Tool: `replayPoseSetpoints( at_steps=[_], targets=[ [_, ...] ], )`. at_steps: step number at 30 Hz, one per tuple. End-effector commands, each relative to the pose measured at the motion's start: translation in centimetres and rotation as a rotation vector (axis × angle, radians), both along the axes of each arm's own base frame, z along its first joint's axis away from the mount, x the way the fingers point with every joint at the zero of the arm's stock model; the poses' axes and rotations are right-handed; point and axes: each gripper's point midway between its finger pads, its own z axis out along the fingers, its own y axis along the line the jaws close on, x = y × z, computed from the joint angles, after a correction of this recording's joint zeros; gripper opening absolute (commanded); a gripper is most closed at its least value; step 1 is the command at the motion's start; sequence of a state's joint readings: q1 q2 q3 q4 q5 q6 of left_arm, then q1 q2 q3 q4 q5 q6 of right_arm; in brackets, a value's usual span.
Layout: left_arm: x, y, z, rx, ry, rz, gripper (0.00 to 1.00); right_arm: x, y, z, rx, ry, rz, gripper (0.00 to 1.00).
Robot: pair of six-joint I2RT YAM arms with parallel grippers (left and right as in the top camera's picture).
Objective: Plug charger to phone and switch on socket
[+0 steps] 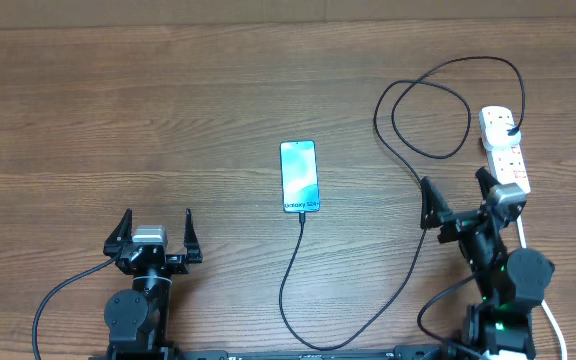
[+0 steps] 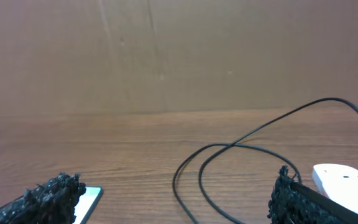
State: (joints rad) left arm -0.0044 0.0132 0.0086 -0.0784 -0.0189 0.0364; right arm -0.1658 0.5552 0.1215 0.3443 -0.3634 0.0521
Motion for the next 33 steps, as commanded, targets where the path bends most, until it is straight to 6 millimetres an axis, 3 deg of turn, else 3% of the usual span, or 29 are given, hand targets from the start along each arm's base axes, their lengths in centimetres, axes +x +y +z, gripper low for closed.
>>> replayPoseSetpoints(
  at_steps=[1,22,28,33],
  targets=[
    [0.0,0.0,0.0,0.019,-0.006,-0.004,1.00,-1.0,0.7,-1.1,0.001,-0.016,0.019,1.00],
    [0.0,0.0,0.0,0.019,-0.005,-0.004,1.00,-3.0,1.2,-3.9,0.006,0.056,0.018,1.00],
    [0.0,0.0,0.0,0.019,-0.005,-0.005,1.00,-3.8,1.1,-3.6,0.003,0.037,0.006,1.00],
    [0.0,0.0,0.0,0.019,-0.005,-0.005,1.00,-4.2,1.2,-1.9,-0.006,-0.040,0.006,1.00]
  ],
)
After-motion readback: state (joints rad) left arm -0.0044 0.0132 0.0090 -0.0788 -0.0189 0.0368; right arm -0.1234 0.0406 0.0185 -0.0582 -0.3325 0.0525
